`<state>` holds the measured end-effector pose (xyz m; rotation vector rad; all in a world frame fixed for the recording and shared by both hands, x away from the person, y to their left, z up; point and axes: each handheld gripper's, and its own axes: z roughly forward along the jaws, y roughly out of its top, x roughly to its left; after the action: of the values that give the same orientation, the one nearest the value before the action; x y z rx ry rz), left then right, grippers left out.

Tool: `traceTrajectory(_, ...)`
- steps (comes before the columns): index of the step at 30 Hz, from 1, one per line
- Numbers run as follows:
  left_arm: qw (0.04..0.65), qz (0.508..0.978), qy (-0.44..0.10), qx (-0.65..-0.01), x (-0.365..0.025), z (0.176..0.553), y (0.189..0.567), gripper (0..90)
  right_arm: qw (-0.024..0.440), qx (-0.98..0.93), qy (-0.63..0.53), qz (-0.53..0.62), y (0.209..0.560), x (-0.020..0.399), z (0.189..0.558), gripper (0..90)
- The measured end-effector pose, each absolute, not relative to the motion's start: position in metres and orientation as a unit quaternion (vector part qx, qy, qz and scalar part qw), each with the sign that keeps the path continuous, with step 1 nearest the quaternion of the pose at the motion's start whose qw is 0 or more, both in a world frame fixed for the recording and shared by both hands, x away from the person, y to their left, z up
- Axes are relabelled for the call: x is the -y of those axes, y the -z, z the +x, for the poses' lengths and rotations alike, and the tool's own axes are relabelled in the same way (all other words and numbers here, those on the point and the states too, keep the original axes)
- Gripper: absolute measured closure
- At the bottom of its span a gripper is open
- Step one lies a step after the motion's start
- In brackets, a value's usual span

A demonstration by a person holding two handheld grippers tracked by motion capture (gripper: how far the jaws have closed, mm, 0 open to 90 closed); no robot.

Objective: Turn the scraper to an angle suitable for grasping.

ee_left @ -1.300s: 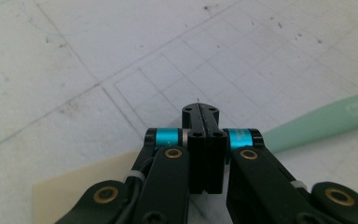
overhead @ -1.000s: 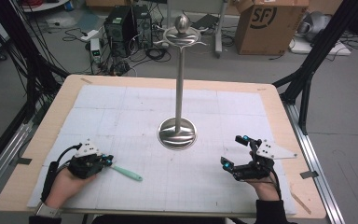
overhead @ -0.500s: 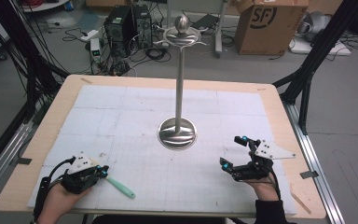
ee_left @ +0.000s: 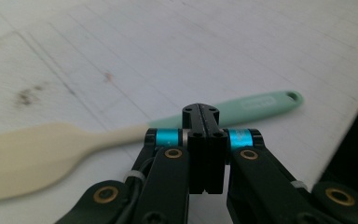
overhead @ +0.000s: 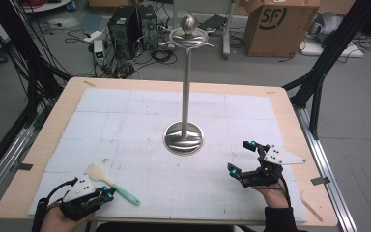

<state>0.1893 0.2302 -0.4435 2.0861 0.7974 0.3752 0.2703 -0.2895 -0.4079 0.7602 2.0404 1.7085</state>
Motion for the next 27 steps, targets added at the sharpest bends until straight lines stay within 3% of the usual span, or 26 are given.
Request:
traceTrajectory(9,0.426,0.843,-0.144,-0.296,-0.212,0.205,0.452,89.9,0.184,-0.724,-0.608,0.269,0.408,0.291,0.271,1.4)
traceTrajectory(27,0.405,0.831,-0.176,-0.337,-0.186,0.268,0.451,89.9,0.183,-0.723,-0.609,0.272,0.408,0.293,0.272,1.4)
